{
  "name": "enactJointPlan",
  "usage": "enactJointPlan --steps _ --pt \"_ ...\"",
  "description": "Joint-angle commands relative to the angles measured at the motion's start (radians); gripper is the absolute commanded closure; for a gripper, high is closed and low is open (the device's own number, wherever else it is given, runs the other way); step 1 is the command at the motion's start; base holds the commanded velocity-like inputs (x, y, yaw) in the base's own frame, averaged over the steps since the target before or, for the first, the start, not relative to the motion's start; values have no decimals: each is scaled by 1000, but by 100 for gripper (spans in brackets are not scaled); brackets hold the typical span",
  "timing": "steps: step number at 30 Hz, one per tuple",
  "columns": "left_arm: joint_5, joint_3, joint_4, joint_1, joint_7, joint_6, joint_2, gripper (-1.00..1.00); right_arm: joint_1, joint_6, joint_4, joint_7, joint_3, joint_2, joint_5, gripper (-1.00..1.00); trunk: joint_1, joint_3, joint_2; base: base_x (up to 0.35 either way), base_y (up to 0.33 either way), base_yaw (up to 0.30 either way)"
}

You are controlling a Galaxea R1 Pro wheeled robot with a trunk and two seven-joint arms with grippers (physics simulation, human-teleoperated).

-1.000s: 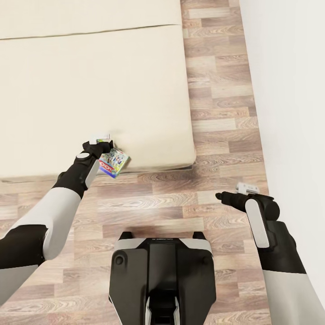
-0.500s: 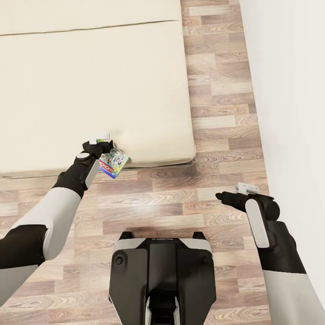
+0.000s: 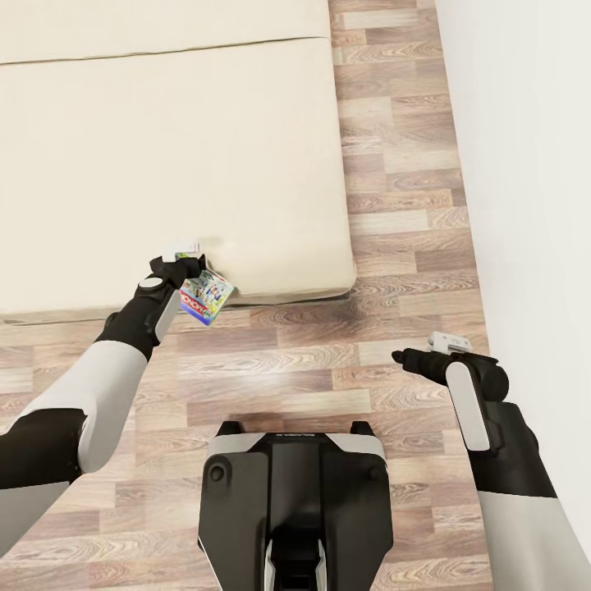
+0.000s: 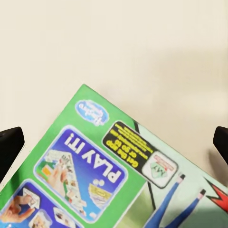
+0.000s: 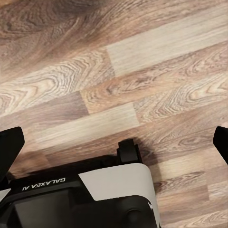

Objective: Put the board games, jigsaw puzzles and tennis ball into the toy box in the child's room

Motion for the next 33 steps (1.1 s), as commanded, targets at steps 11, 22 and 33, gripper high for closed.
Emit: enactJointPlan --steps 11,22,33 --pt "1 -1 -65 0 65 -1 0 -100 0 3 0 -9 0 0 -11 -100 1 -1 -2 0 0 0" --pt "4 0 -97 0 118 -1 1 -100 0 3 1 -9 0 0 -11 -100 1 -1 -2 0 0 0" --pt "12 11 -188 1 115 62 9 -100 0 3 2 -9 0 -2 -10 -100 1 -1 -2 0 0 0"
